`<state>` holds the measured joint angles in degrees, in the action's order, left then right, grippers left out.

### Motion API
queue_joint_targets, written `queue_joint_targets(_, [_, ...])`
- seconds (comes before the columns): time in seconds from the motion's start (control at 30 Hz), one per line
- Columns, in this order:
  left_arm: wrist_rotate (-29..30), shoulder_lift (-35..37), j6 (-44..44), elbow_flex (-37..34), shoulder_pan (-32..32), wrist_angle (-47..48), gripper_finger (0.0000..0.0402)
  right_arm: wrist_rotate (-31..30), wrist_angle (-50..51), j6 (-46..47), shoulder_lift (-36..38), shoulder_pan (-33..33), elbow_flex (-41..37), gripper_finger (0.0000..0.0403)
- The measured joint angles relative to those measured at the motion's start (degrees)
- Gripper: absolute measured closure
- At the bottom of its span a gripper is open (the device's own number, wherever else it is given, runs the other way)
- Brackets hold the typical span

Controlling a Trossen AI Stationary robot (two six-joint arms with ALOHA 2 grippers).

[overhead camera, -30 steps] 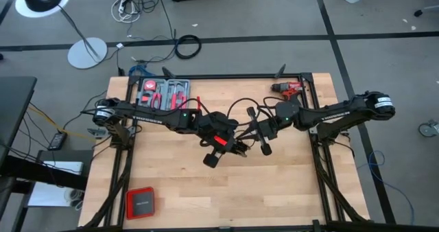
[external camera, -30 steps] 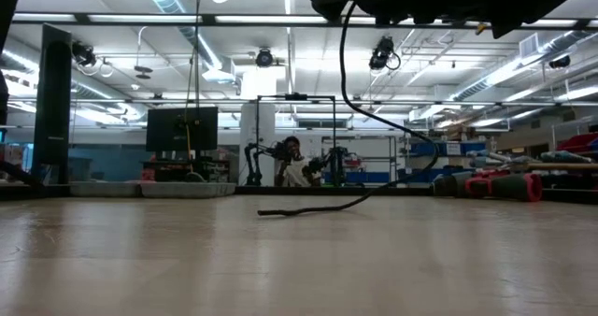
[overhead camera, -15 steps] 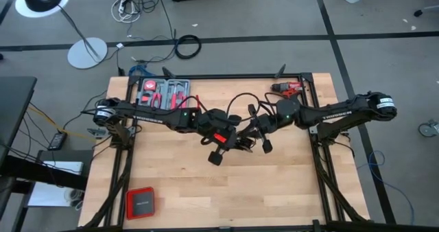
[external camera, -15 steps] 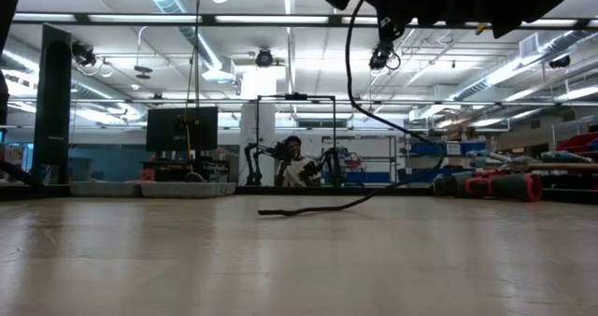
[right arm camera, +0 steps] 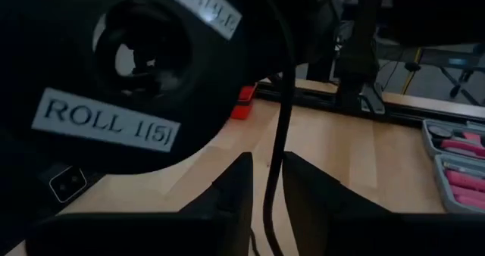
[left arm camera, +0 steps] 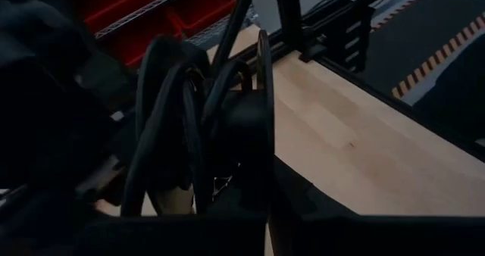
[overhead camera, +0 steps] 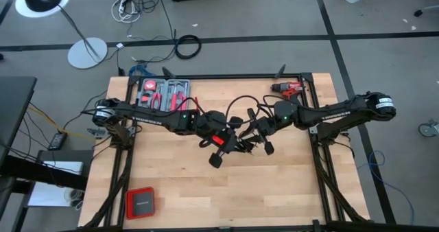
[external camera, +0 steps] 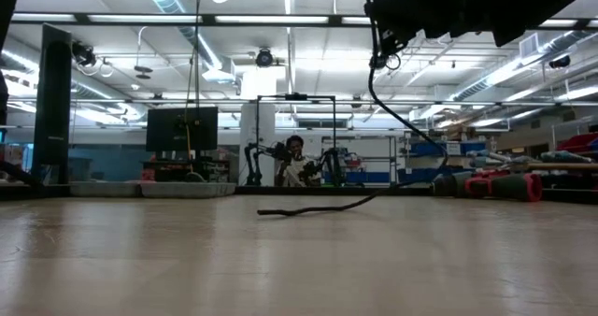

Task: Coil cords
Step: Coil the black wire on the spool

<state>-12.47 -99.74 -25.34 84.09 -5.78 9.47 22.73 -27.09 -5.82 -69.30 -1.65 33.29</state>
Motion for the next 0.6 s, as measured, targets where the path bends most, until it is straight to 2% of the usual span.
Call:
queue_joint_targets(0.23, [0.4,0.0,-1.4,0.0,0.0,-2.7,0.0401,-0.1,-5.4,1.6,0.0,0.0,-3.9,0.0338])
queue_joint_targets(0.4, [0.8,0.0,-2.6,0.0,0.0,-3.8,0.0401,-2.4,-6.3,1.7,0.0,0.0,-6.4,0.0344])
queue_joint_targets(0.6, [1.7,0.0,-2.8,0.0,0.0,-4.5,0.0401,-8.8,-7.9,-0.2,0.0,0.0,-8.0,0.0343])
